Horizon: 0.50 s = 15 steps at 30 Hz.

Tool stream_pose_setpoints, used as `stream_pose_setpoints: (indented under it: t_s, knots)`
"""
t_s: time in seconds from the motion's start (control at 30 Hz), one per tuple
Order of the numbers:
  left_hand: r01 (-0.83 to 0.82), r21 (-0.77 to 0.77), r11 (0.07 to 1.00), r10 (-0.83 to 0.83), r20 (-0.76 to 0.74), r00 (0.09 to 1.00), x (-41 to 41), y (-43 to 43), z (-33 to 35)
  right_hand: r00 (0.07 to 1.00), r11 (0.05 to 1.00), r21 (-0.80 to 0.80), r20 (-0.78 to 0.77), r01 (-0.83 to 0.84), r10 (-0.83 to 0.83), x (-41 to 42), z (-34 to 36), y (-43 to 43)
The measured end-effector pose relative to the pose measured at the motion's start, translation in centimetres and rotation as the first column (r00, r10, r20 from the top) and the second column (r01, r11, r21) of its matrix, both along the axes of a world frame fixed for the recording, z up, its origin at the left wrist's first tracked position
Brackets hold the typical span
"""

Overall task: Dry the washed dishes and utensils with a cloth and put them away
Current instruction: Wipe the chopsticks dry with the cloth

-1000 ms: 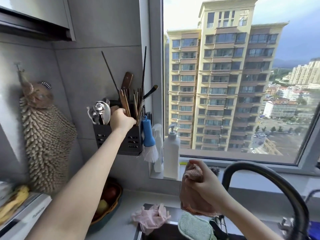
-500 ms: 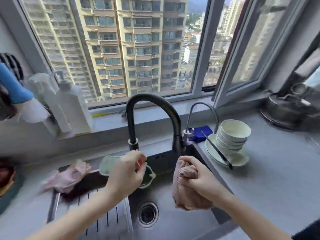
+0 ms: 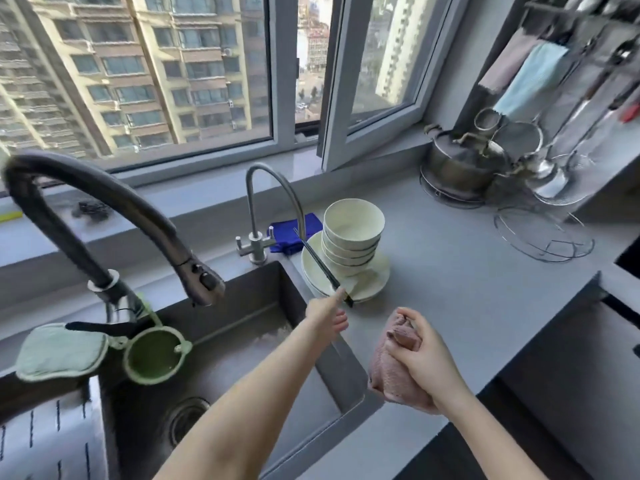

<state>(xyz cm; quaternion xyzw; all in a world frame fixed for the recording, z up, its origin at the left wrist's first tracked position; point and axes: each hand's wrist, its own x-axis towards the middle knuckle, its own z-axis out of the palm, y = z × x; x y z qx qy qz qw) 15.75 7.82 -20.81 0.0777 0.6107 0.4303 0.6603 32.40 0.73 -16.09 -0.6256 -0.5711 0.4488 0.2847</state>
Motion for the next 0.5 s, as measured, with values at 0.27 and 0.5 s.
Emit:
stream_pose_setpoints:
  t_s: [0.27,0.5]
  knots:
    - [-0.184,-0.026,0.983,0.184,-0.011,0.983,2.6,3.2,-3.5,0.999,0.998,-0.056,-0.041,0.013,-0.015,3.2,-2.1,3.5]
    - [-0.045,0.052,0.998,0.051,-0.117,0.992,0.8,0.1,-2.3,0.988,0.996,-0.087,-0.151,0.006,-0.02,1.2,-2.5,4.4]
